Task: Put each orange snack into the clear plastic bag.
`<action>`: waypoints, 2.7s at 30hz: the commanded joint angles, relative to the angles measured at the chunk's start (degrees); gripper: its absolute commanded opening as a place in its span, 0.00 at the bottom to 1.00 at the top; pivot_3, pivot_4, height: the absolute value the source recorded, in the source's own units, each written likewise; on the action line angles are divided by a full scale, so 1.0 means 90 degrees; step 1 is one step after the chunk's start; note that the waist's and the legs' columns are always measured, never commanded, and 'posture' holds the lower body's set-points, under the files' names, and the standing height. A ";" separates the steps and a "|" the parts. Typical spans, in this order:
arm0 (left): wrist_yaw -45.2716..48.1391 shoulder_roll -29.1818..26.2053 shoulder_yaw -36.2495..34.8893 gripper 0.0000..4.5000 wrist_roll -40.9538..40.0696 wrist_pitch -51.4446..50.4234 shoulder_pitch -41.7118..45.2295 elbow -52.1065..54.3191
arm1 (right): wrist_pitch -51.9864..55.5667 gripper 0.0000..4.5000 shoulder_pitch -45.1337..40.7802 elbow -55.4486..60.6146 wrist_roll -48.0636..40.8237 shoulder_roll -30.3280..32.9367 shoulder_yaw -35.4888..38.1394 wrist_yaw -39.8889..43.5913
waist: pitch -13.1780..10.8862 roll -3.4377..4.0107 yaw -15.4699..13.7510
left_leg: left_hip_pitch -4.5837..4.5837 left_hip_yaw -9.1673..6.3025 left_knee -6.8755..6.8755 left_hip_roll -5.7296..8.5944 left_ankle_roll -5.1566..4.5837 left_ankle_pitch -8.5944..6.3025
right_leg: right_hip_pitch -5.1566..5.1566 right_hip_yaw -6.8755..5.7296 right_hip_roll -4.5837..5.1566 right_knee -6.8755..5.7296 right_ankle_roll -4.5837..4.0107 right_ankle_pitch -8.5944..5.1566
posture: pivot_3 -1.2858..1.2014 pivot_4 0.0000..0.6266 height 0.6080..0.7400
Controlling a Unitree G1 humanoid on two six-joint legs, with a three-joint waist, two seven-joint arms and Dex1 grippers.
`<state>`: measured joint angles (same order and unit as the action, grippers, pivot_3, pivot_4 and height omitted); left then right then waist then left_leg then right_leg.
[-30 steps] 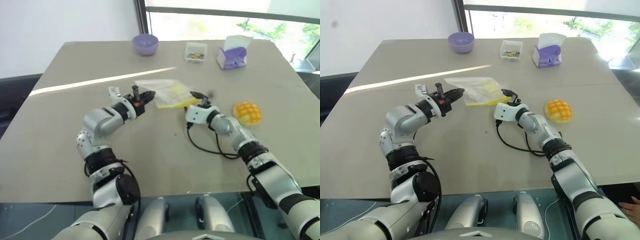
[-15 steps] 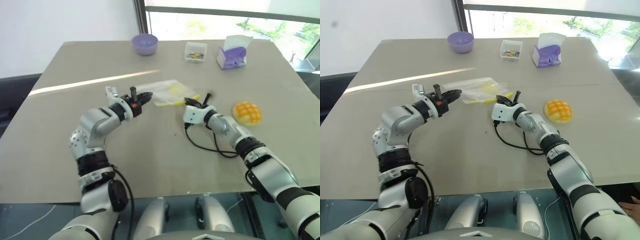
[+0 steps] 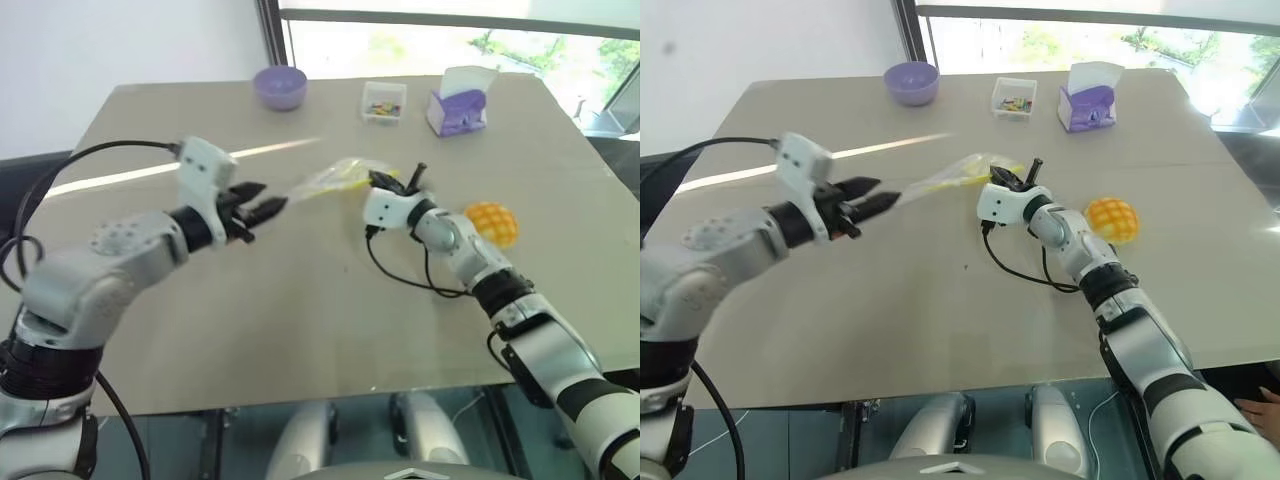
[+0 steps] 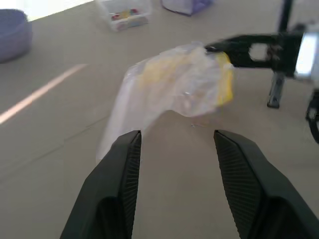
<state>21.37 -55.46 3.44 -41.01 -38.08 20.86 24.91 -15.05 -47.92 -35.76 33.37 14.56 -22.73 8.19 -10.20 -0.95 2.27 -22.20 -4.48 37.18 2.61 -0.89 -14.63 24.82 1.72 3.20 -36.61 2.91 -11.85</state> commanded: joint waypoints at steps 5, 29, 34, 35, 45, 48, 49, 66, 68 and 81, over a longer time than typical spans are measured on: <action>0.0074 0.0324 0.0250 0.54 0.1235 0.0032 0.0056 0.0682 | 0.0847 0.00 0.0251 0.1105 0.0117 -0.0154 -0.0048 0.0323 | 0.0000 -0.0002 0.0011 | -0.0058 0.0005 0.0017 -0.0003 -0.0001 0.0000 | 0.0062 0.0004 0.0000 -0.0021 0.0000 0.0001 | 0.52 0.24 1.00; 0.0117 0.0949 0.1188 0.54 0.2929 -0.1711 0.0985 0.1286 | 0.1239 0.00 0.0705 0.1860 0.0376 -0.0324 -0.0207 0.0297 | 0.0002 -0.0006 0.0015 | -0.0061 0.0010 0.0024 -0.0003 -0.0001 0.0001 | 0.0065 0.0008 -0.0007 -0.0030 0.0001 0.0002 | 0.52 0.24 1.00; 0.0149 0.1053 0.1344 0.54 0.3173 -0.1697 0.1158 0.1166 | 0.1297 0.00 0.0794 0.2037 0.0403 -0.0311 -0.0221 0.0322 | 0.0002 -0.0006 0.0015 | -0.0060 0.0010 0.0028 -0.0003 -0.0001 0.0001 | 0.0066 0.0009 -0.0007 -0.0036 0.0001 0.0002 | 0.52 0.24 1.00; 0.0172 0.1078 0.1363 0.54 0.3206 -0.1692 0.1194 0.1158 | 0.1310 0.00 0.0815 0.2071 0.0412 -0.0309 -0.0225 0.0326 | 0.0002 -0.0007 0.0016 | -0.0060 0.0010 0.0030 -0.0003 -0.0001 0.0001 | 0.0066 0.0009 -0.0007 -0.0037 0.0001 0.0002 | 0.52 0.24 1.00; 0.0424 0.1209 0.1437 0.01 0.3556 -0.1634 0.1261 0.1088 | 0.1355 0.00 0.0937 0.2260 0.0371 -0.0301 -0.0218 0.0386 | 0.0004 -0.0008 0.0017 | -0.0060 0.0013 0.0032 -0.0002 -0.0001 0.0001 | 0.0066 0.0010 -0.0007 -0.0041 0.0001 0.0002 | 0.52 0.24 1.00; 0.0503 0.1168 0.1458 0.01 0.3694 -0.1584 0.1209 0.1064 | 0.1351 0.00 0.0958 0.2317 0.0352 -0.0276 -0.0195 0.0428 | 0.0004 -0.0009 0.0015 | -0.0060 0.0013 0.0035 -0.0002 -0.0001 0.0001 | 0.0066 0.0011 -0.0007 -0.0043 0.0001 0.0002 | 0.52 0.24 1.00; 0.0523 0.1153 0.1471 0.01 0.3754 -0.1569 0.1191 0.1064 | 0.1351 0.00 0.0964 0.2331 0.0345 -0.0268 -0.0185 0.0443 | 0.0004 -0.0009 0.0015 | -0.0060 0.0013 0.0036 -0.0002 -0.0001 0.0001 | 0.0066 0.0011 -0.0007 -0.0043 0.0002 0.0002 | 0.52 0.24 1.00; 0.0967 0.1012 0.1484 0.47 0.4134 -0.1402 0.0851 0.1240 | 0.1358 0.00 0.0966 0.2308 0.0278 -0.0169 -0.0118 0.0444 | 0.0004 -0.0009 0.0016 | -0.0060 0.0014 0.0041 -0.0003 -0.0002 0.0001 | 0.0066 0.0012 -0.0007 -0.0050 0.0001 0.0002 | 0.52 0.24 1.00; 0.0977 0.1015 0.1519 0.47 0.4211 -0.1359 0.0817 0.1216 | 0.1357 0.00 0.0965 0.2312 0.0281 -0.0168 -0.0122 0.0447 | 0.0004 -0.0009 0.0016 | -0.0060 0.0014 0.0041 -0.0002 -0.0002 0.0001 | 0.0066 0.0012 -0.0007 -0.0051 0.0001 0.0002 | 0.52 0.24 1.00; 0.1122 0.1181 0.1549 0.01 0.4597 -0.0863 0.0854 0.0920 | 0.1398 0.00 0.1031 0.2428 0.0114 -0.0155 -0.0110 0.0730 | 0.0004 -0.0009 0.0016 | -0.0060 0.0015 0.0046 -0.0002 -0.0002 0.0001 | 0.0066 0.0013 -0.0007 -0.0055 0.0001 0.0002 | 0.52 0.24 1.00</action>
<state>31.13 -44.78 18.12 -0.97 -47.81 28.08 32.84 -2.64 -39.06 -16.73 36.01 13.14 -24.50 13.30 -10.16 -1.04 2.41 -22.74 -4.35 37.61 2.59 -0.91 -14.62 25.42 1.84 3.13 -37.11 2.92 -11.83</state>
